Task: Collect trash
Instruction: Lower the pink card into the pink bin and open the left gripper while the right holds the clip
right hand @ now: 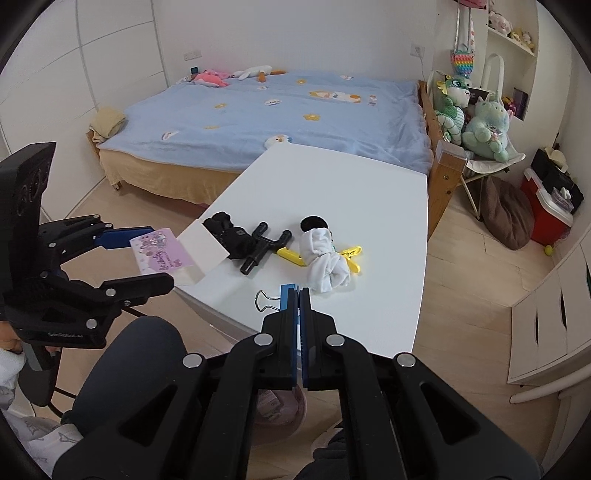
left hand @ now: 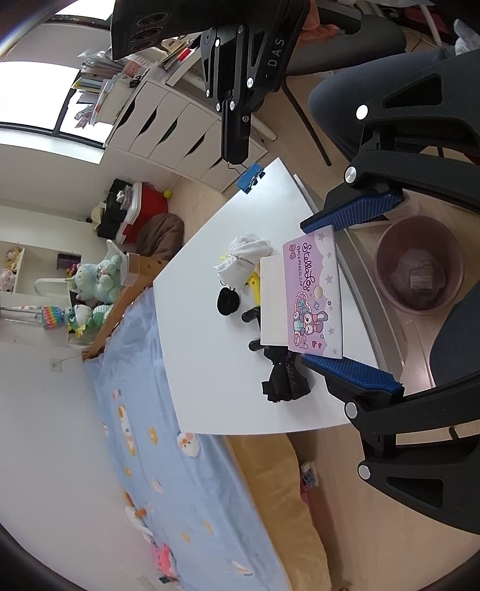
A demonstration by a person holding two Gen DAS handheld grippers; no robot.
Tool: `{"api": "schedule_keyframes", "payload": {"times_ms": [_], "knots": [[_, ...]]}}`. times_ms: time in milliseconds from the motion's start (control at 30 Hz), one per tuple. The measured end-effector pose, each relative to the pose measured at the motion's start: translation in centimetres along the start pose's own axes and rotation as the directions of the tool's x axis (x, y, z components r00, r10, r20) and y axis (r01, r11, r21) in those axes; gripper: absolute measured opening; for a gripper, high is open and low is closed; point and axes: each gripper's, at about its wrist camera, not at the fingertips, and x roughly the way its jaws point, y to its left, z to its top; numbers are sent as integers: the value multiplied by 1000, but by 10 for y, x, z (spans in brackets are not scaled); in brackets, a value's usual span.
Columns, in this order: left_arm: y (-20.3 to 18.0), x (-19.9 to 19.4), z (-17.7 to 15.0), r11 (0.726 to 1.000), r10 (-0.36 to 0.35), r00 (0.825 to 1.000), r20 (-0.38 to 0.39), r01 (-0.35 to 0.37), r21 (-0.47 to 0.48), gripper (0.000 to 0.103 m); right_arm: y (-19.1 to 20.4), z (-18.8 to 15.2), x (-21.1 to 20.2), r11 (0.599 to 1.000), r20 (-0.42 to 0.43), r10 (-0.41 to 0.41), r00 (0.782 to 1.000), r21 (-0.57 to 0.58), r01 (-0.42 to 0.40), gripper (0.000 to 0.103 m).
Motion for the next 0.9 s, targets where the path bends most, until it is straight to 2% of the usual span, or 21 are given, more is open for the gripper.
{"api": "schedule_keyframes", "payload": {"times_ms": [333, 733, 900], "knots": [[-14, -18, -10, 999, -31, 1000, 1, 31, 44, 63, 18, -22, -28, 1000, 25, 29, 999, 6, -29, 1], [-35, -17, -42, 995, -66, 996, -64, 71, 74, 63, 18, -50, -37, 998, 16, 38, 999, 49, -38, 1], [-41, -16, -46, 993, -76, 994, -74, 82, 85, 63, 16, -55, -39, 997, 18, 40, 999, 62, -41, 1]]}}
